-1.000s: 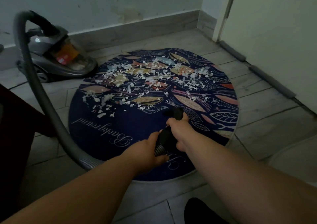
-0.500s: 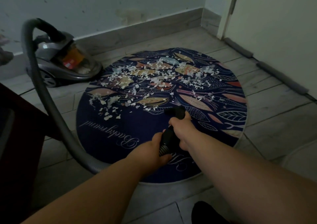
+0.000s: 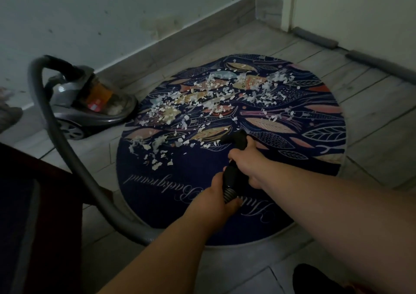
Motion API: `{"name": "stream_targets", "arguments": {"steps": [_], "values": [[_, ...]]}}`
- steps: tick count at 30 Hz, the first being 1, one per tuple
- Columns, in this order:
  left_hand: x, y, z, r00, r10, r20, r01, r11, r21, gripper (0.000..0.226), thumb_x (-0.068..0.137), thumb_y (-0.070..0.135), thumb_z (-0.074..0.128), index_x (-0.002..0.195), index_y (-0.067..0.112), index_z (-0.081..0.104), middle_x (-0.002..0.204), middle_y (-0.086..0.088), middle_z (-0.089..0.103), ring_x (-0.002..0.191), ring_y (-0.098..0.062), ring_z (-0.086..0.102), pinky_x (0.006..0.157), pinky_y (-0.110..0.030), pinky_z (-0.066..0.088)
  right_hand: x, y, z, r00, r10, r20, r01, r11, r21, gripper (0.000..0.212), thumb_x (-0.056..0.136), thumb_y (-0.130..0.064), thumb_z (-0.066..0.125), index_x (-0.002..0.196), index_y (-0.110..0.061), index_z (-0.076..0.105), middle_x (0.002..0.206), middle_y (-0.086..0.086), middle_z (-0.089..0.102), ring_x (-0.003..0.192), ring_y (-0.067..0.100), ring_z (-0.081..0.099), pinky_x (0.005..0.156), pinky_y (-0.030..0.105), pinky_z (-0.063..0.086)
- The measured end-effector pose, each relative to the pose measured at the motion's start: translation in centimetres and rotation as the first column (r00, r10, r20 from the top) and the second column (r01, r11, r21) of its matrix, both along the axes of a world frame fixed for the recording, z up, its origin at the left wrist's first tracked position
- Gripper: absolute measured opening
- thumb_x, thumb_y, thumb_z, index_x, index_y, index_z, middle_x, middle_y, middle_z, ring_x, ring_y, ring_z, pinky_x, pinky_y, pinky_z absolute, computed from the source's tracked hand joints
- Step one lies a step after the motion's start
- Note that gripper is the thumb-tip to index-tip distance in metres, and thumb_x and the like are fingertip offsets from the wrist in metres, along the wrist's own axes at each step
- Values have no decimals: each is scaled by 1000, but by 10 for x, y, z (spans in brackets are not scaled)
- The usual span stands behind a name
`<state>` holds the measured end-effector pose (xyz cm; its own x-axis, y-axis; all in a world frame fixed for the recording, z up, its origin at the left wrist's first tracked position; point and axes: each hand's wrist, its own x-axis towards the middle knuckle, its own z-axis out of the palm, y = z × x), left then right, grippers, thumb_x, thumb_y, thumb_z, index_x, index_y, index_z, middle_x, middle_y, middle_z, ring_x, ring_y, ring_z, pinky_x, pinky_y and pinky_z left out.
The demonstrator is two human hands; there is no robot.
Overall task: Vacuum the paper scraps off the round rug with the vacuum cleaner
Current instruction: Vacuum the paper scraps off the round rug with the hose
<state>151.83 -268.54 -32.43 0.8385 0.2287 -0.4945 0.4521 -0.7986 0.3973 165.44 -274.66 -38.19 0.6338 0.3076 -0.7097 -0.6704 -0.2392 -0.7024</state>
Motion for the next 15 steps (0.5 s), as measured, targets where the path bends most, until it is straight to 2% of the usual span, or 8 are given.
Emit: {"name": "stream_targets", "arguments": {"steps": [8,12,15], "values": [[3,13,1,1000,5,6,-5,1000,-23,71,91,45,55,145,28,12,123,-6,56,102,-23,57,82,-33,47,3,14,1,1000,20,4,-20,1000,-10,103,74,-24,61,148,-57,-2,130,16,55,104,39,64,90,55,55],[4,18,3,1000,7,-11,-7,1000,-4,74,90,48,56,146,29,10,124,-6,55,103,-23,57,85,-35,47,3,14,7,1000,18,13,-18,1000,-25,101,80,-22,62,151,-52,-3,132,16,53,104,39,62,90,55,55],[3,19,6,1000,3,-17,-3,1000,-6,74,90,47,56,146,28,11,124,-6,54,102,-22,56,81,-32,45,3,14,9,999,20,36,-18,999,-51,95,88,-21,61,155,-46,-3,135,14,48,105,37,59,93,53,53]]}}
